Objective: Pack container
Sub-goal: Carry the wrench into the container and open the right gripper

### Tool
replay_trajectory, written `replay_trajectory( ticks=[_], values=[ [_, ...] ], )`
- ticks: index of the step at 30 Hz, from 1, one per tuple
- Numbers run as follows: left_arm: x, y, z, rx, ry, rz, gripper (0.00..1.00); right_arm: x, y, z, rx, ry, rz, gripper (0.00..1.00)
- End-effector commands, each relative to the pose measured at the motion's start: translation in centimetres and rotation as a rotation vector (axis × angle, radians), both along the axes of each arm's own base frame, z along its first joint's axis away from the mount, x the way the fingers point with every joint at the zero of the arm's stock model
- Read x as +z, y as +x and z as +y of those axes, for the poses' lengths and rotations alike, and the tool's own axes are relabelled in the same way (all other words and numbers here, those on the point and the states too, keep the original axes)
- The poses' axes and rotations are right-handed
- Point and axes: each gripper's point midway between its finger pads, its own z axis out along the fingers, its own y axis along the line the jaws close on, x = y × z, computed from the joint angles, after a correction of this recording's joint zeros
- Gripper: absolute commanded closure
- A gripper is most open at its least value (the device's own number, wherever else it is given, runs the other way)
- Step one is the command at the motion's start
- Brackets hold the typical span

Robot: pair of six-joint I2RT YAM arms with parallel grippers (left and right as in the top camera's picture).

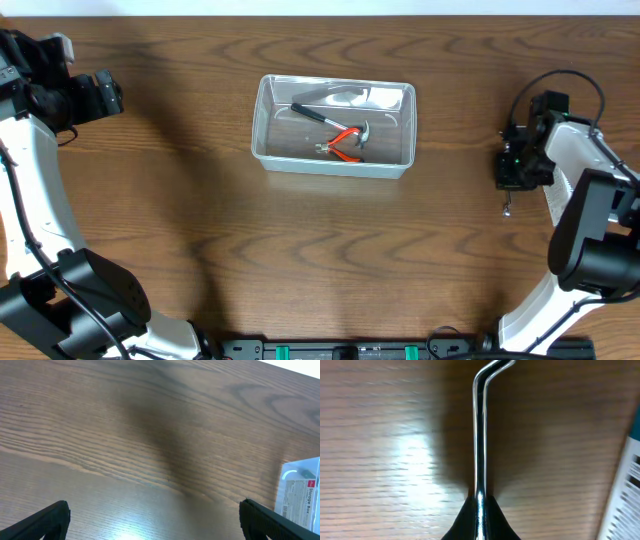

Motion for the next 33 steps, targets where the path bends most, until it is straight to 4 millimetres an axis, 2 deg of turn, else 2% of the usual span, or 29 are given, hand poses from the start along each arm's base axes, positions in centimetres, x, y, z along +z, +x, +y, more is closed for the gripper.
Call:
replay_trajectory(
  ticks=[1, 4, 7, 10, 13, 16, 20, 22, 25, 29, 33],
  values=[
    [0.5, 0.2, -0.1, -0.003, -0.008, -0.015, 0.02, 0.6, 2.2, 2.4, 0.064, 0.032, -0.038, 0.99],
    [0.5, 0.2, -0.1, -0.003, -0.008, -0.015, 0.02, 2.9, 4.7, 4.2, 0.114, 0.03, -0.096, 0.99],
    [0.5, 0.2, -0.1, -0.003, -0.008, -0.015, 0.02, 6.4, 7.9, 6.4, 0.171, 0.021, -0.18, 0.99],
    [0.5, 0.2, -0.1, -0.003, -0.008, -0.015, 0.02, 10.8, 10.9, 8.7, 0.227, 0.015, -0.283, 0.99],
    [0.5, 0.2, -0.1, -0.003, -0.008, -0.015, 0.02, 15.4, 13.1, 11.3, 0.283, 0.015, -0.382, 0.99],
    [0.5, 0.2, -0.1, -0.003, -0.008, -0.015, 0.02, 19.8, 14.4, 14.5, 0.358, 0.018, -0.479, 0.99],
    [0.5, 0.2, -0.1, -0.003, -0.008, -0.015, 0.02, 23.9, 14.8, 19.2, 0.494, 0.023, -0.578, 0.99],
    [0.5, 0.2, -0.1, -0.003, -0.008, -0.015, 0.02, 24.9, 14.6, 21.5, 0.575, 0.023, -0.605, 0.99],
    [0.5, 0.2, -0.2, -0.003, -0.008, -0.014, 0.02, 25.1, 13.6, 24.8, 0.721, 0.015, -0.613, 0.99],
    [0.5, 0.2, -0.1, -0.003, -0.008, -0.015, 0.02, 24.2, 11.9, 28.2, 0.961, -0.021, -0.592, 0.99],
    [0.5, 0.2, -0.1, -0.003, -0.008, -0.015, 0.02, 22.9, 11.0, 30.3, 1.171, -0.063, -0.579, 0.99]
  ],
)
